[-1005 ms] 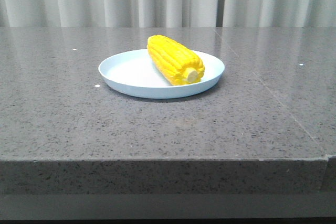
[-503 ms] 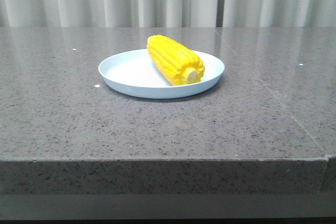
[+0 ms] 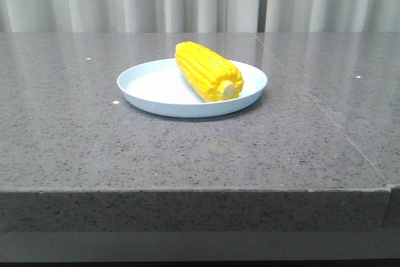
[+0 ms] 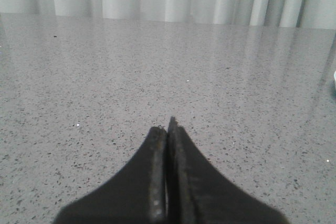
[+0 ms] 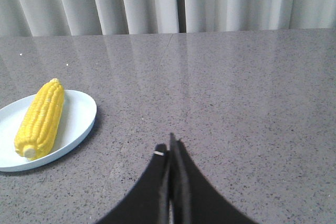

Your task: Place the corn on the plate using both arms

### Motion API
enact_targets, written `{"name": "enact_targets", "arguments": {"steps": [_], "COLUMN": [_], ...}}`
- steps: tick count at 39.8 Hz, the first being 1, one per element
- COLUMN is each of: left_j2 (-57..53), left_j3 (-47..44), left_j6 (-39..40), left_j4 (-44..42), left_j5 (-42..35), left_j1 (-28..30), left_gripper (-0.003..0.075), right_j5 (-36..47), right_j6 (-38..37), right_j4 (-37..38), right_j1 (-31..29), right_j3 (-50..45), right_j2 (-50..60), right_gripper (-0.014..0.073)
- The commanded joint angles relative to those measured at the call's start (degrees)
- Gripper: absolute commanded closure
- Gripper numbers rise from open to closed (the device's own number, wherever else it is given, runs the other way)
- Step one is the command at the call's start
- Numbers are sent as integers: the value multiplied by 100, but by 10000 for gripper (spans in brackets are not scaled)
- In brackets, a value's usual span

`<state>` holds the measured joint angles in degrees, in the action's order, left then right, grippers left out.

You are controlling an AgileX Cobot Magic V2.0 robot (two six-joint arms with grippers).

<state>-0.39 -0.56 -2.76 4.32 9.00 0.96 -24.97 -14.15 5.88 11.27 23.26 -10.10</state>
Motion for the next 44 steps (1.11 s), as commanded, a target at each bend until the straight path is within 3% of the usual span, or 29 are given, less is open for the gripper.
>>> {"name": "enact_targets", "arguments": {"steps": [1,8,17,30,44], "left_j2": [-95,-95,-95,-95,-95], "left_j3": [-127,-127,-127,-127,-127], "left_j6": [11,11,11,11,11], "left_j4": [68,68,68,68,68], "left_j5": [-482,-482,-482,-482,-482], "left_j1": [7,7,7,7,7], "left_gripper": [741,741,741,741,741], "right_j5": [504,940,1791,1835,1554], "right_j6": [24,445,1097,1102,1102], "right_j4": [116,78,-637,-1225,-1226], "right_j1": [-34,-162,-787,-1203,-1244], "right_j3": [125,-289,-1181,-2330,-2354], "right_j2": [-68,-63,-56,823,1170], "right_gripper": [715,715,715,715,715]}}
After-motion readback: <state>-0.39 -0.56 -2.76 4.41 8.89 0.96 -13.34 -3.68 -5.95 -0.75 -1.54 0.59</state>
